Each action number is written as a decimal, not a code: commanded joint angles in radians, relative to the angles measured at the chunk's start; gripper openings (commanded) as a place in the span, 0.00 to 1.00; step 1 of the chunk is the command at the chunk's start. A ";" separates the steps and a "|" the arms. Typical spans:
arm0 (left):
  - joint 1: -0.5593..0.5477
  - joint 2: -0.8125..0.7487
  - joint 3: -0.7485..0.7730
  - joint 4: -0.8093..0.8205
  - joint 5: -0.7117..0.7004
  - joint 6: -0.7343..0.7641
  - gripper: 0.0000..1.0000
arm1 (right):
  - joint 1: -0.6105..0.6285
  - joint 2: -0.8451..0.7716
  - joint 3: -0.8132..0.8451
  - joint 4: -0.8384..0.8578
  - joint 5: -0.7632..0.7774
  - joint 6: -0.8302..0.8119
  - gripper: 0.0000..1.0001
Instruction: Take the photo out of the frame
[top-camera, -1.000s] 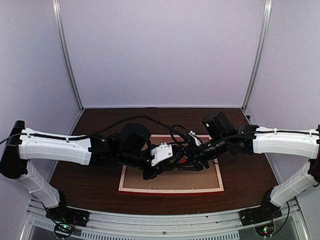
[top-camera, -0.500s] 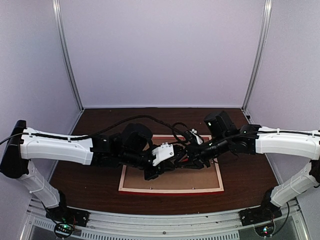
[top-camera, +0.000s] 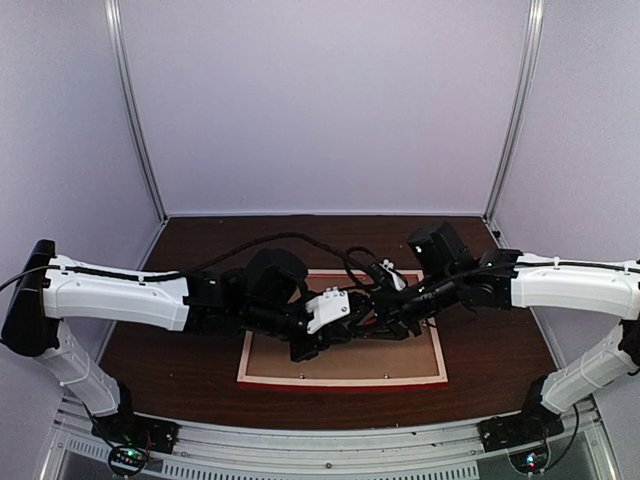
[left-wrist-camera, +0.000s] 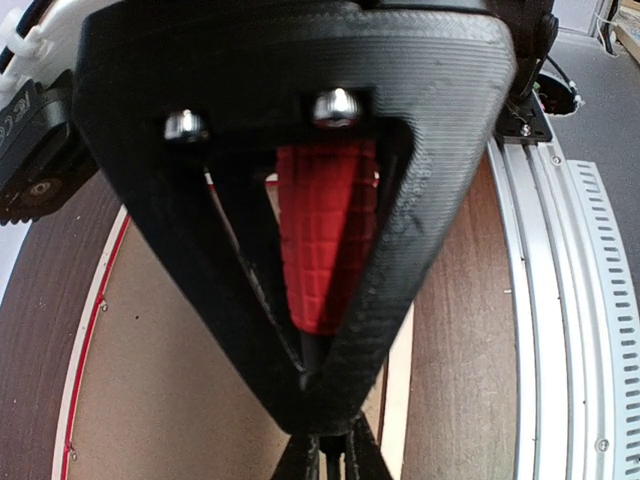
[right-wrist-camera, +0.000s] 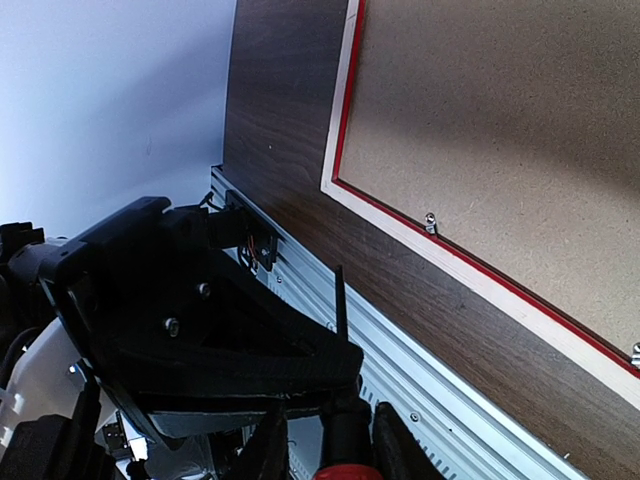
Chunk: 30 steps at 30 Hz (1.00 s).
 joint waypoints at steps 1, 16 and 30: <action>-0.006 0.012 0.039 0.047 -0.001 -0.009 0.00 | 0.013 -0.006 0.023 0.016 -0.017 -0.014 0.29; -0.006 0.012 0.041 0.050 -0.001 -0.007 0.00 | 0.024 -0.007 0.018 0.019 0.000 -0.016 0.25; -0.006 0.010 0.033 0.054 -0.019 -0.006 0.00 | 0.029 0.003 0.008 0.019 -0.008 -0.033 0.00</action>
